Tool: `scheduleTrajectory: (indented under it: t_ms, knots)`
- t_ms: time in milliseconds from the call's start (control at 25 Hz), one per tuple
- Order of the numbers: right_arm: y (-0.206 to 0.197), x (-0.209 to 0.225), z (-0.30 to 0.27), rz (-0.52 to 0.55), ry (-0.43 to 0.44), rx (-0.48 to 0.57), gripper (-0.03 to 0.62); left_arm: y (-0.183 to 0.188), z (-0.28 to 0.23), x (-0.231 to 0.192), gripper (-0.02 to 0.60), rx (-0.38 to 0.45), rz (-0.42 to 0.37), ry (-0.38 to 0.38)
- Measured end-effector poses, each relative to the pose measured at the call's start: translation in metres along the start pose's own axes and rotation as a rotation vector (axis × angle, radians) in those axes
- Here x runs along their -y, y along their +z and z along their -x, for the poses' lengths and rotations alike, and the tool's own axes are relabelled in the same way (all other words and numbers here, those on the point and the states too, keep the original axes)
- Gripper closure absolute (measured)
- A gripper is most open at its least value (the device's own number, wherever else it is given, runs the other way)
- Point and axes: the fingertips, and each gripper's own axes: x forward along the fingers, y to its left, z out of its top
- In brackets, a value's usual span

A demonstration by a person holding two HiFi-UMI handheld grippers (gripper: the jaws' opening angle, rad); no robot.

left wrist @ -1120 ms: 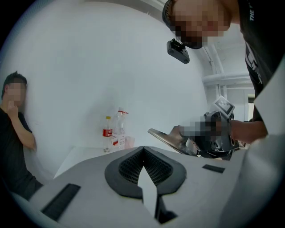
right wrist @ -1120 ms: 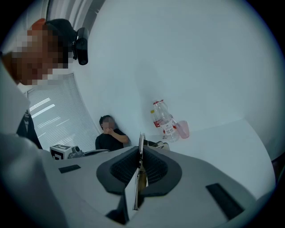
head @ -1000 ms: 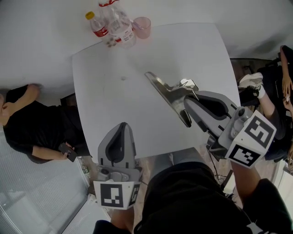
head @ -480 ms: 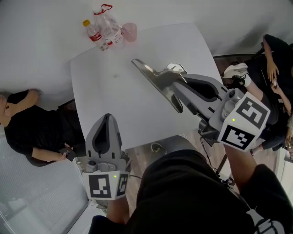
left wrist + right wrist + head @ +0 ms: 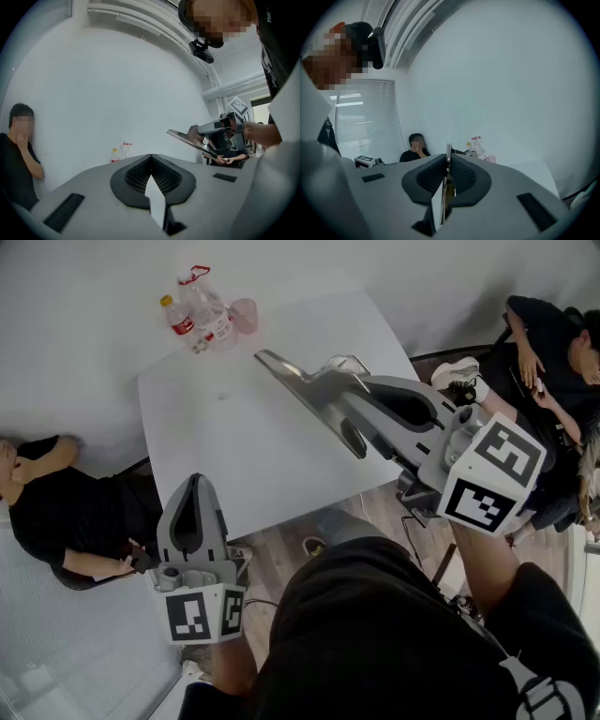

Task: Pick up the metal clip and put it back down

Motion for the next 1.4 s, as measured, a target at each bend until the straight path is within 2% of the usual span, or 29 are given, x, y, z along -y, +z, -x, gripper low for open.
scheduleTrajectory:
  t_ms: [440, 760, 960, 1120, 1200, 1400]
  knots:
    - [0.010, -0.008, 0.002, -0.003, -0.010, 0.044, 0.554, -0.001, 0.009, -0.013, 0.563, -0.010, -0.007, 0.013]
    - [-0.004, 0.011, -0.002, -0.039, -0.024, 0.069, 0.554, -0.016, -0.004, -0.023, 0.563, -0.030, -0.023, 0.025]
    - [0.006, -0.003, -0.003, -0.040, -0.046, 0.065, 0.554, -0.006, 0.009, -0.028, 0.563, -0.045, -0.015, 0.009]
    - [0.008, -0.001, -0.015, -0.036, -0.044, 0.074, 0.554, -0.019, -0.001, -0.042, 0.563, -0.111, -0.078, 0.044]
    - [0.008, -0.002, -0.016, -0.031, -0.042, 0.079, 0.554, -0.017, -0.001, -0.042, 0.563, -0.097, -0.097, 0.049]
    - [0.016, -0.003, -0.015, -0.034, -0.036, 0.075, 0.556, -0.006, 0.000, -0.043, 0.563, -0.060, -0.007, 0.035]
